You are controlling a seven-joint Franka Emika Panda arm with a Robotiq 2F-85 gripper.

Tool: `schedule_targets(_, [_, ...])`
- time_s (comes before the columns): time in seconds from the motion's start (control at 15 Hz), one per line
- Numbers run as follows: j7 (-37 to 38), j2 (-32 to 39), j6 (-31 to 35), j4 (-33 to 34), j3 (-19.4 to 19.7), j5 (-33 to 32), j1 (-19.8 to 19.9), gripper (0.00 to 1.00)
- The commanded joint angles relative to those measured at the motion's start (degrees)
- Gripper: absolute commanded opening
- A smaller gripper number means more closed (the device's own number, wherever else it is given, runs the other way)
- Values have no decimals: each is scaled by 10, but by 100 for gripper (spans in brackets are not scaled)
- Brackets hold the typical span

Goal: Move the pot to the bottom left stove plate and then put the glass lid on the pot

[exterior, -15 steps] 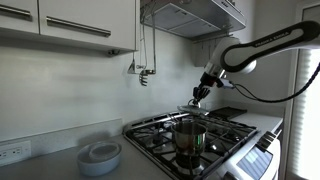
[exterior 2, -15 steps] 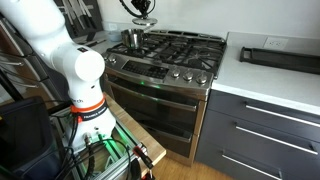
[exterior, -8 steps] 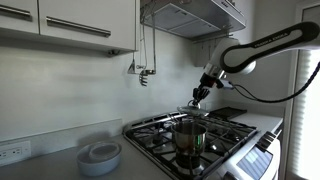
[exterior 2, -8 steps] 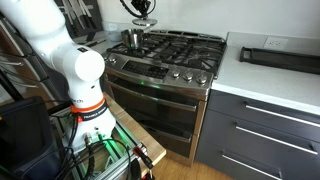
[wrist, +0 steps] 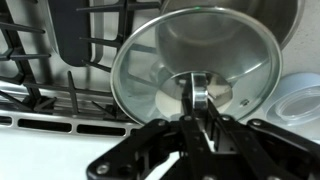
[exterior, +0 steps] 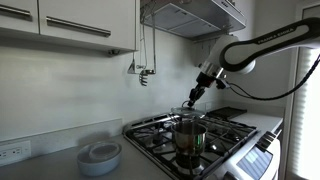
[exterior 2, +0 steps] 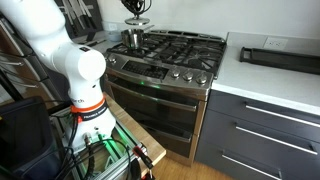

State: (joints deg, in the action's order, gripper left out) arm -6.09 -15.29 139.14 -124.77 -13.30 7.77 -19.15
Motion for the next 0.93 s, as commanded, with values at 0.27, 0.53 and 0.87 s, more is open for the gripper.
schedule_targets(0.27, [-87, -12, 23, -36, 3, 74, -33, 4])
schedule_targets(0.53, [-100, -15, 16, -47, 1, 62, -31, 4])
schedule_targets(0.87, [-114, -12, 13, -50, -1, 54, -31, 4])
